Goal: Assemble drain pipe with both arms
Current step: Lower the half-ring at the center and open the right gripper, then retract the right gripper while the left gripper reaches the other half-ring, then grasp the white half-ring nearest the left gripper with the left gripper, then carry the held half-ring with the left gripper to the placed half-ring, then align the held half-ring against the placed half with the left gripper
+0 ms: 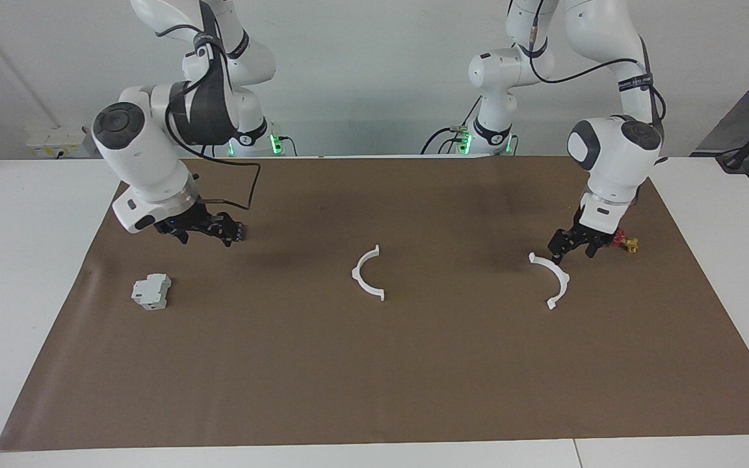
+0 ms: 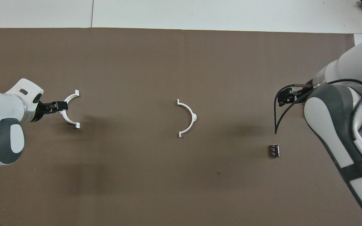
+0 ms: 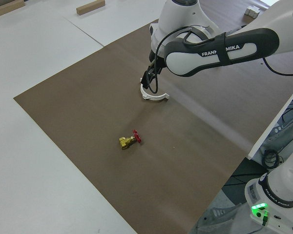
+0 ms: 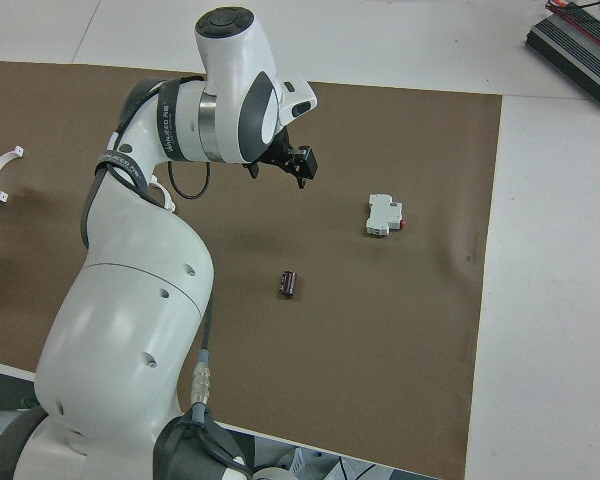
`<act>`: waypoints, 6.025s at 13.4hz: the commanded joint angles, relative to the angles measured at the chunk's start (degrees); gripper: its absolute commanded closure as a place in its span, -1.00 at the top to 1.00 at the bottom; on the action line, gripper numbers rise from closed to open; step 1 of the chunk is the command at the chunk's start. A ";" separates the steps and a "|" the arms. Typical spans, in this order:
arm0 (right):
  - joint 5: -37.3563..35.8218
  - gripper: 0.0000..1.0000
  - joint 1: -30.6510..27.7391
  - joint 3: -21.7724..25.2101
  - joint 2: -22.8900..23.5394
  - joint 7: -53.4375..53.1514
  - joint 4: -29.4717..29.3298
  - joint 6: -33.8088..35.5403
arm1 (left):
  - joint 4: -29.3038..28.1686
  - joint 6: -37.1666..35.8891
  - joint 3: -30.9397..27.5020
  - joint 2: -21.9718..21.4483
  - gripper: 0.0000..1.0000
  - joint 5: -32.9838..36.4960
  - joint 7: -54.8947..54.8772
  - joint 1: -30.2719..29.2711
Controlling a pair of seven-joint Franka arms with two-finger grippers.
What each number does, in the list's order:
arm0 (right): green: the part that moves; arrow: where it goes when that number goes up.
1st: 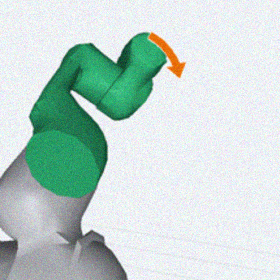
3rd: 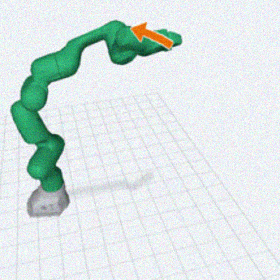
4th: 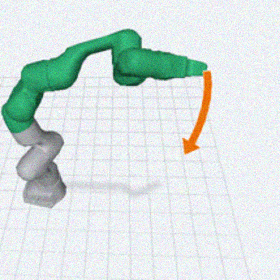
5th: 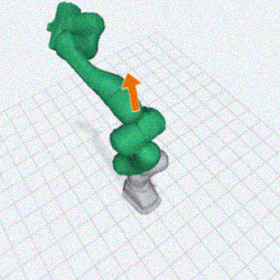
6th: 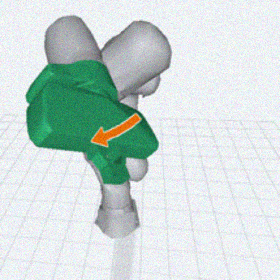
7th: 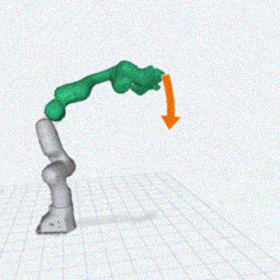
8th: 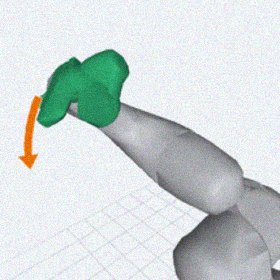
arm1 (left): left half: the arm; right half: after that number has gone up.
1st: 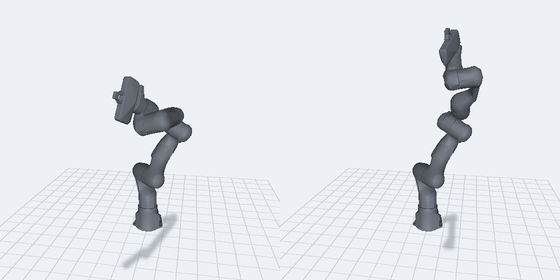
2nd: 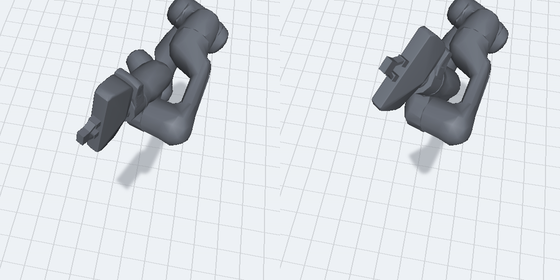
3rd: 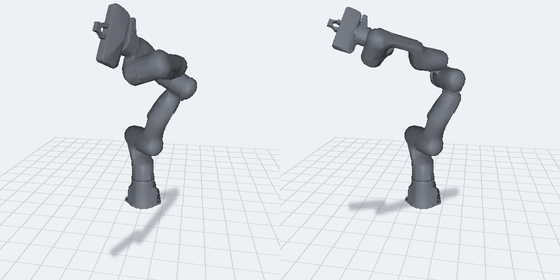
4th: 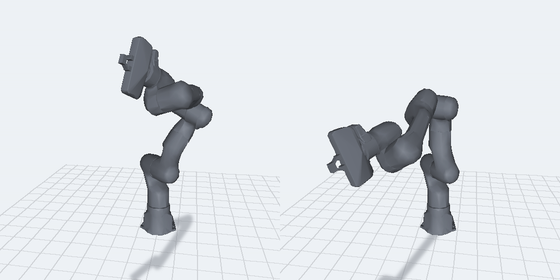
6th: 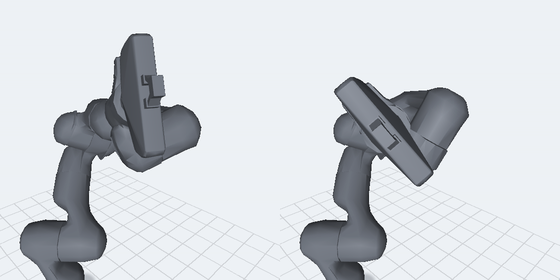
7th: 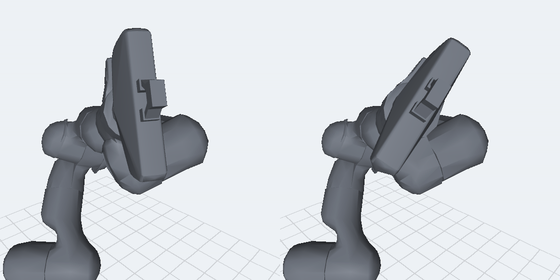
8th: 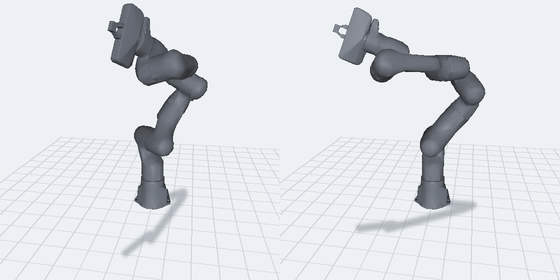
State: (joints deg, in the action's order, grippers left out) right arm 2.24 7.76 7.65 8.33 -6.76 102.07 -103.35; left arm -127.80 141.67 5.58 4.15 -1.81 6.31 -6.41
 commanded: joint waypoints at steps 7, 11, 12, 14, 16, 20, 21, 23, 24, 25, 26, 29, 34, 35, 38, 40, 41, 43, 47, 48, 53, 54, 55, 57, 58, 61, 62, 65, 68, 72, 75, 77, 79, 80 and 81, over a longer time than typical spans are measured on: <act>-6.37 1.00 -7.67 -0.96 -9.46 11.15 -0.90 5.24 | -3.24 6.51 -0.04 3.50 1.00 -0.21 7.22 0.17; -6.81 1.00 -7.58 -1.14 -9.03 11.06 -10.83 14.73 | -3.33 6.60 -0.04 3.58 1.00 -0.21 8.19 0.34; -7.60 1.00 -7.58 -1.32 -9.56 11.06 -11.19 16.75 | -3.42 6.69 -0.04 3.67 1.00 -0.21 9.41 0.69; -7.52 1.00 -7.50 -1.49 -10.18 11.06 -10.58 17.74 | -3.42 6.77 -0.04 3.67 1.00 -0.21 9.78 0.78; -7.07 1.00 -6.89 -1.49 -10.53 11.15 -10.14 17.39 | -3.51 6.86 -0.04 3.67 1.00 -0.21 9.78 1.13; -6.90 1.00 -3.02 -1.49 -10.53 10.54 -10.14 17.83 | -3.95 8.53 -0.04 3.76 0.79 -0.21 9.78 1.40; -6.64 1.00 -3.01 -1.41 -10.44 10.62 -10.31 17.48 | -3.95 8.53 -0.04 3.76 0.57 -0.21 9.78 1.40; -6.29 1.00 -3.27 -1.41 -10.35 10.62 -10.49 17.48 | -3.95 8.53 -0.04 3.76 0.20 -0.21 9.60 1.40; -4.89 1.00 -3.63 -1.06 -10.27 10.62 -10.75 17.48 | -3.95 8.53 -0.04 3.76 0.08 -0.21 9.51 1.40; -2.88 1.00 -3.80 -0.71 -10.18 10.54 -10.84 17.48 | -3.95 8.53 -0.04 3.76 -0.13 -0.21 9.08 1.40; -2.68 1.00 -3.98 -0.62 -10.18 10.62 -10.84 17.48 | -3.95 8.53 -0.04 3.76 -0.38 -0.21 8.90 1.31; -2.94 1.00 -4.42 -0.62 -10.26 10.62 -10.67 17.39 | -3.95 8.45 -0.04 3.76 -1.00 -0.21 8.81 1.31; -2.77 1.00 -4.42 -0.70 -10.44 10.36 -10.23 16.77 | -2.73 7.57 -0.04 3.85 -1.00 -0.21 9.24 1.66; -2.68 1.00 -4.42 -0.70 -10.35 10.62 -10.31 16.51 | -1.93 6.35 -0.13 3.76 -1.00 -0.30 11.08 3.92; -2.59 1.00 -4.16 -0.88 -10.44 10.89 -10.23 16.69 | 3.50 -1.01 -0.21 3.85 -1.00 3.01 27.57 12.18; -2.59 1.00 -4.16 -0.88 -10.44 10.89 -10.23 16.69 | 10.78 -10.67 -0.04 5.15 -1.00 11.35 41.96 18.51; -2.59 1.00 -4.16 -0.88 -10.44 10.89 -10.23 16.69 | 14.04 -14.37 0.05 5.78 -1.00 12.61 47.86 21.67; -2.59 1.00 -4.16 -0.88 -10.44 10.89 -10.23 16.69 | 15.56 -16.17 0.05 5.87 -1.00 12.62 53.43 26.51; -2.59 1.00 -4.24 -0.88 -10.44 10.89 -10.23 16.69 | 21.69 -16.25 0.22 9.19 -1.00 10.96 58.47 32.51; -2.59 1.00 -4.16 -0.88 -10.44 10.89 -10.23 16.69 | 23.72 -15.73 0.22 11.39 -1.00 10.17 58.47 32.77; -2.59 1.00 -4.16 -0.88 -10.44 10.89 -10.23 16.69 | 23.04 -13.96 0.05 15.80 -1.00 10.69 60.74 35.76; -2.59 1.00 -4.24 -0.88 -10.44 10.89 -10.23 16.69 | 22.25 -13.44 0.05 15.54 -1.00 10.69 64.06 36.98; -2.59 1.00 -4.16 -0.88 -10.44 10.89 -10.23 16.69 | 21.98 -13.18 0.05 15.54 -1.00 10.69 67.40 37.69; -2.59 1.00 -4.16 -0.88 -10.44 10.89 -10.23 16.69 | 20.84 -13.26 0.05 15.10 -1.00 10.69 68.75 38.92; -2.59 1.00 -4.16 -0.88 -10.44 10.89 -10.23 16.69 | 19.88 -13.26 0.05 14.75 -1.00 10.77 68.75 39.19; -2.59 1.00 -4.16 -0.88 -10.44 10.89 -10.23 16.69 | 17.24 -12.13 0.05 13.87 -1.00 11.21 68.31 39.54; -2.59 1.00 -4.16 -0.88 -10.44 10.89 -10.23 16.69 | 17.06 -12.03 0.05 13.69 -1.00 11.56 68.14 39.54; -2.59 1.00 -4.16 -0.88 -10.44 10.89 -10.23 16.69 | 17.06 -10.99 0.14 13.78 -1.00 11.65 68.05 39.80; -2.59 1.00 -4.24 -0.88 -10.44 10.89 -10.23 16.69 | 16.97 -9.49 0.14 13.87 -1.00 11.65 67.87 39.89; -2.59 1.00 -4.16 -0.88 -10.44 10.89 -10.23 16.69 | 15.65 -9.40 0.14 13.69 -1.00 11.74 63.67 39.89; -2.59 1.00 -4.24 -0.88 -10.44 10.89 -10.23 16.69 | 15.74 -9.31 0.22 13.69 -1.00 11.74 63.21 39.89; -2.59 1.00 -4.16 -0.88 -10.44 10.89 -10.23 16.69 | 15.91 -9.31 0.22 13.69 -1.00 11.74 63.21 39.89; -2.59 1.00 -4.16 -0.88 -10.44 10.89 -10.23 16.69 | 15.83 -8.96 0.22 13.69 -1.00 11.74 63.21 39.89; -2.59 1.00 -4.24 -0.88 -10.44 10.89 -10.23 16.69 | 15.83 -8.35 0.22 13.78 -1.00 11.74 63.21 39.89; -2.59 1.00 -4.16 -0.88 -10.44 10.89 -10.23 16.69 | 15.83 -7.99 0.14 14.04 -1.00 11.74 62.87 39.98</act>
State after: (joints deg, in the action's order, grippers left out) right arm -1.43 4.14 7.06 -1.89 3.66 91.73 -86.41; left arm -110.02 132.01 6.60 19.60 9.38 69.91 32.67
